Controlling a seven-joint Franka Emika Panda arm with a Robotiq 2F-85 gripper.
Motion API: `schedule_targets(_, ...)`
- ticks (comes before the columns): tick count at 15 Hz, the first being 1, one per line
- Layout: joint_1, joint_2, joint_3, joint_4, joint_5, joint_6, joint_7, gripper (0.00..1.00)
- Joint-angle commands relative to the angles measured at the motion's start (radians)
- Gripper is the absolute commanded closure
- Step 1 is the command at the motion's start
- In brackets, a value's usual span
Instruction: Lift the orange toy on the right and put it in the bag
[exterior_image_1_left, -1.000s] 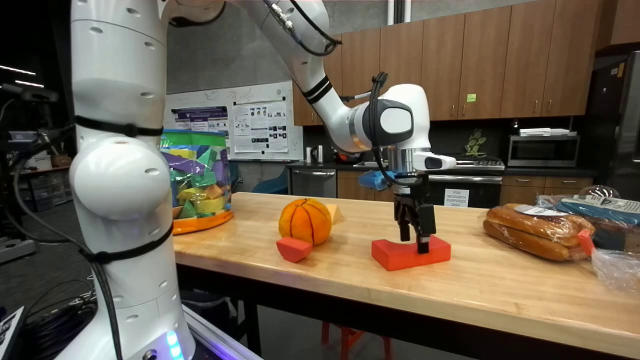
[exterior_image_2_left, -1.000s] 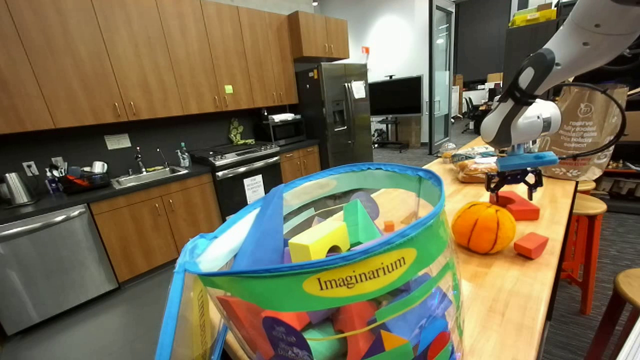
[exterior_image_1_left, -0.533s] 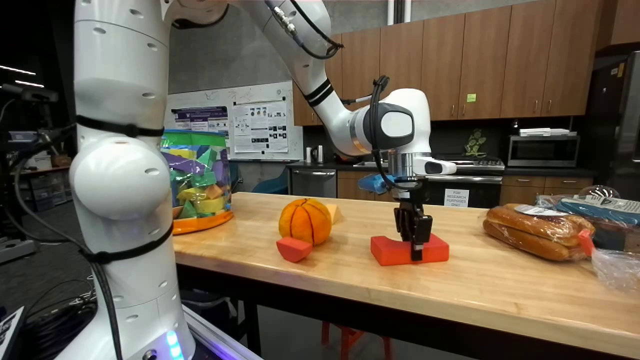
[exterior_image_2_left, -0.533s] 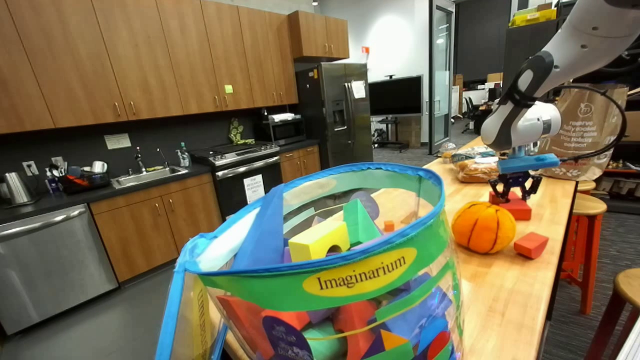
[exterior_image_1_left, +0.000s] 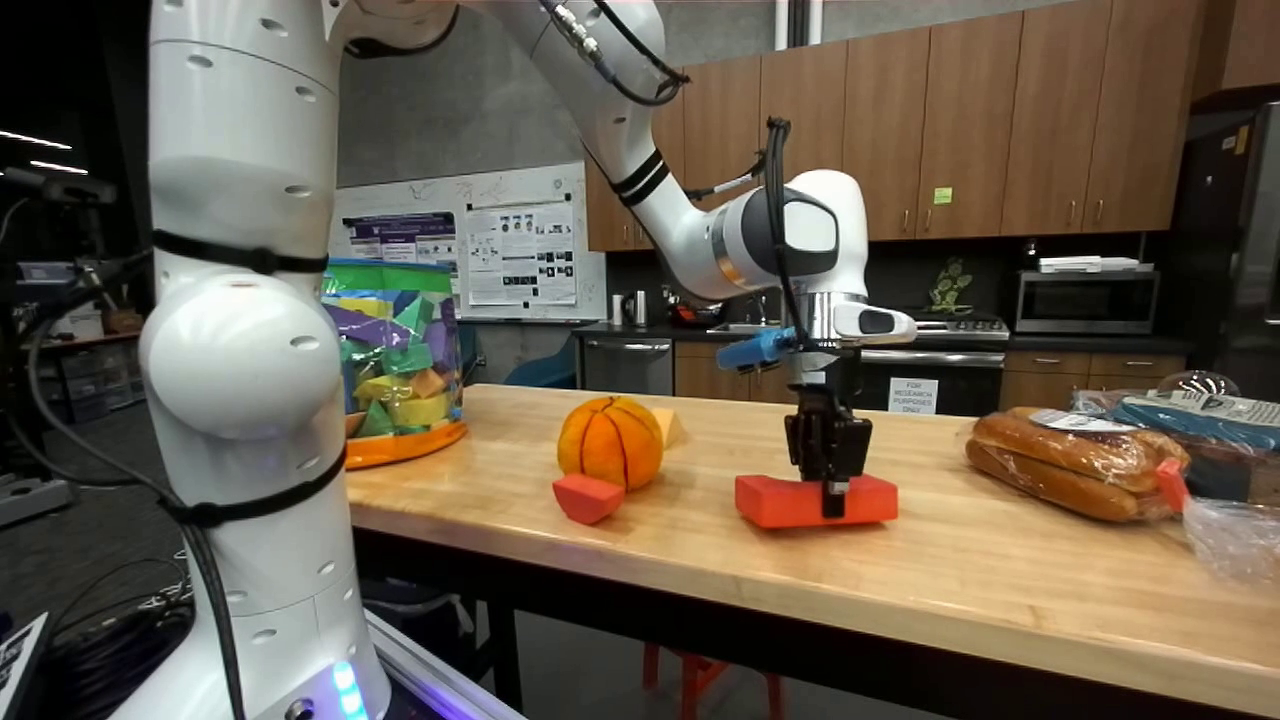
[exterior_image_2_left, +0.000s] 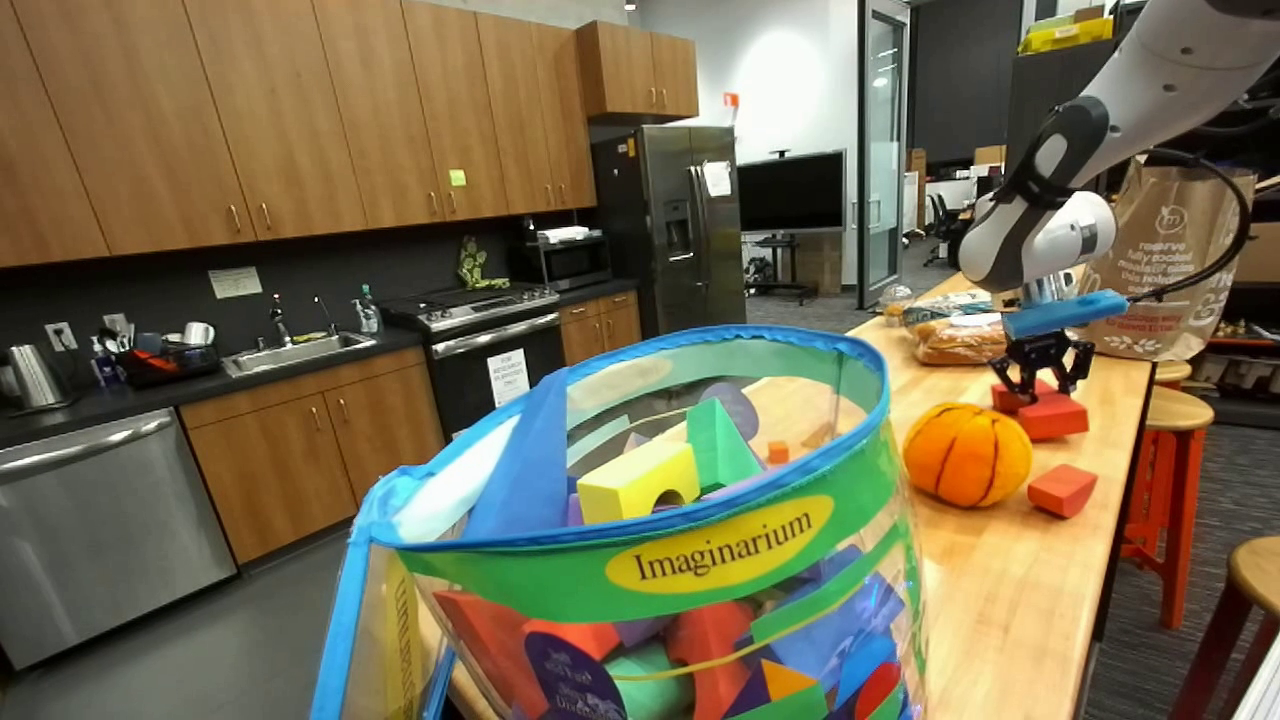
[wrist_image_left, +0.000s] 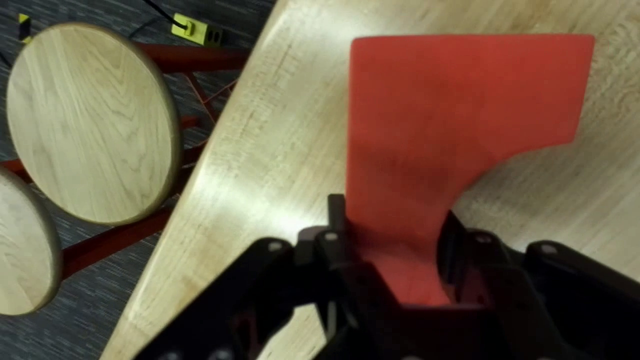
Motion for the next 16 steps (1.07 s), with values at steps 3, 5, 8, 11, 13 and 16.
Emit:
schedule_targets(3,0.010,-0.057,-0.010,0.080,-0.136,-0.101,0.008,0.84)
schedule_targets(5,0.008,-0.091,-0.007,0.102,-0.162,-0.088,0.022,0.84)
schedule_targets(8,0.011,-0.151,0.006,0.130,-0.209,-0.083,0.025,0.84)
schedule_targets(11,0.016,-0.231,0.035,0.133,-0.245,-0.080,0.017,0.84)
schedule_targets(13,0.021,-0.289,0.065,0.128,-0.276,-0.080,0.017,0.84)
schedule_targets(16,0.028,-0.380,0.122,0.116,-0.334,-0.068,0.026,0.84)
